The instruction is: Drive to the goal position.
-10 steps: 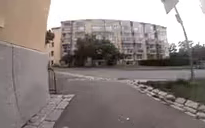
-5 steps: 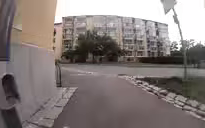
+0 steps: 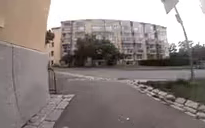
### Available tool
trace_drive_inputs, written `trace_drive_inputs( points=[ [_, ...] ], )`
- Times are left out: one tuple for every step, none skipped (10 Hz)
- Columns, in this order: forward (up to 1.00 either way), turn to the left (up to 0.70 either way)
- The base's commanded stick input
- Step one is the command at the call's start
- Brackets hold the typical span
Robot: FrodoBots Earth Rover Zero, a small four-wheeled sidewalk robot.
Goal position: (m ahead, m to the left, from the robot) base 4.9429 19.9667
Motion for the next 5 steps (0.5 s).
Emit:
trace_drive_inputs(
  points=[
    [0.70,0.00],
    [0.70,0.00],
    [0.70,0.00],
    [0.70,0.00],
    [0.70,0.00]
  ],
)
